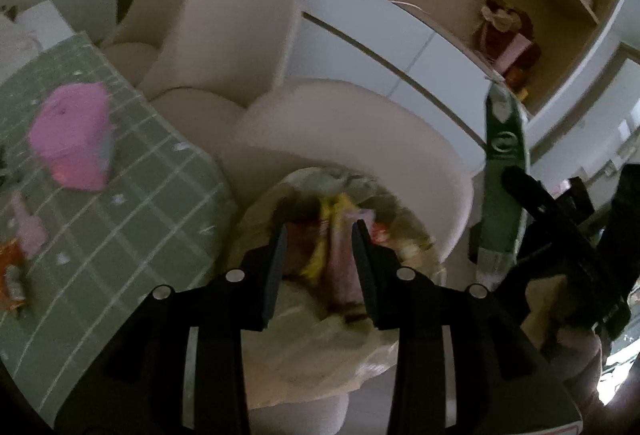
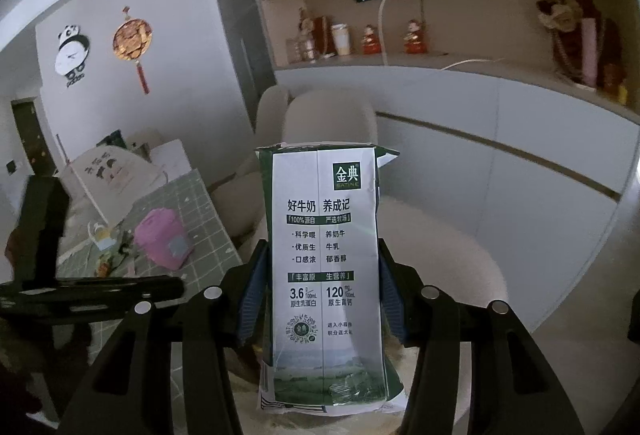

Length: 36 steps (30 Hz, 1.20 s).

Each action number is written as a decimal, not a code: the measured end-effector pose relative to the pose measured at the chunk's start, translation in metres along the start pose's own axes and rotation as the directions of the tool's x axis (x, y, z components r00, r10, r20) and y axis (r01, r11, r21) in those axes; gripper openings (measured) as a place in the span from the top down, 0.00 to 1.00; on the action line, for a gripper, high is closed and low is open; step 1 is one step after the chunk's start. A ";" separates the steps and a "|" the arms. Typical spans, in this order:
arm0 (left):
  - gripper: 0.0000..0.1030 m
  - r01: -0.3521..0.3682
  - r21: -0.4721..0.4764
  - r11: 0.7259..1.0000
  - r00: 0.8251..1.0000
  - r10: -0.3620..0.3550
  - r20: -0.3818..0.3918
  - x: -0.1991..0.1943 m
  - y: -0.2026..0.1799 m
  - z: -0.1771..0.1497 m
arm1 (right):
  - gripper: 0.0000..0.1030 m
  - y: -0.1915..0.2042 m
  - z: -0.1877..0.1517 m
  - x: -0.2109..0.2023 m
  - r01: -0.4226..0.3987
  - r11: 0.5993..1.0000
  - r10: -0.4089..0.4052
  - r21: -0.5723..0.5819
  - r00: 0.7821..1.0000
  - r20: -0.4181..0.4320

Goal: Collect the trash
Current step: 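Carry the pink strip and milk carton to the trash bin and release both, then return to the table and grasp the black clip with the left gripper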

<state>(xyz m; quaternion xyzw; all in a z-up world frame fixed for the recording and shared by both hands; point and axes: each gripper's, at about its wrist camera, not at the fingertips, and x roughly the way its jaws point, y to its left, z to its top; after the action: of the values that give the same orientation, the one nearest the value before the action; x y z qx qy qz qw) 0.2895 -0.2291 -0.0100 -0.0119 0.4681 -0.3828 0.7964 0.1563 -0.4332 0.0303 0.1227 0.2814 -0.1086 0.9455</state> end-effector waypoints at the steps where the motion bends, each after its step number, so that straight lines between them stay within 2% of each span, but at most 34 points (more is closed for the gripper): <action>1: 0.68 -0.010 -0.008 1.000 1.000 0.010 0.006 -0.006 0.006 -0.003 | 0.53 0.004 -0.001 0.005 -0.005 1.000 0.005 -0.006 1.000 -0.008; 9: 0.68 -0.077 -0.124 0.989 0.996 0.082 0.036 -0.048 0.060 -0.025 | 0.53 0.033 -0.009 0.040 -0.034 0.998 0.031 -0.047 0.998 -0.062; 19: 0.68 -0.129 -0.202 0.971 0.990 0.139 0.034 -0.077 0.104 -0.048 | 0.53 0.040 -0.032 0.086 0.005 1.000 -0.009 -0.026 0.989 -0.149; 24: 0.68 -0.151 -0.234 0.961 0.986 0.164 0.038 -0.089 0.121 -0.056 | 0.53 0.042 -0.053 0.112 0.034 0.999 -0.040 -0.030 0.969 -0.243; 30: 0.68 -0.171 -0.244 0.955 0.982 0.186 0.041 -0.098 0.135 -0.061 | 0.53 0.040 -0.078 0.132 0.040 0.999 -0.035 0.003 0.918 -0.394; 34: 0.68 -0.179 -0.231 0.956 0.980 0.193 0.039 -0.100 0.138 -0.064 | 0.53 0.039 -0.079 0.130 0.052 0.998 -0.038 0.022 0.911 -0.411; 36: 0.67 -0.177 -0.232 0.957 0.981 0.191 0.037 -0.102 0.142 -0.065 | 0.53 0.039 -0.079 0.125 0.049 0.998 -0.027 0.044 0.915 -0.403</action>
<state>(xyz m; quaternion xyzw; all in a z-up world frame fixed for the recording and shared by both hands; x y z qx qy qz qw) 0.2984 -0.0436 -0.0250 -0.0705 0.4843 -0.2505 0.8353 0.2297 -0.3903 -0.0971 0.1619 0.4689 -0.1069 0.8617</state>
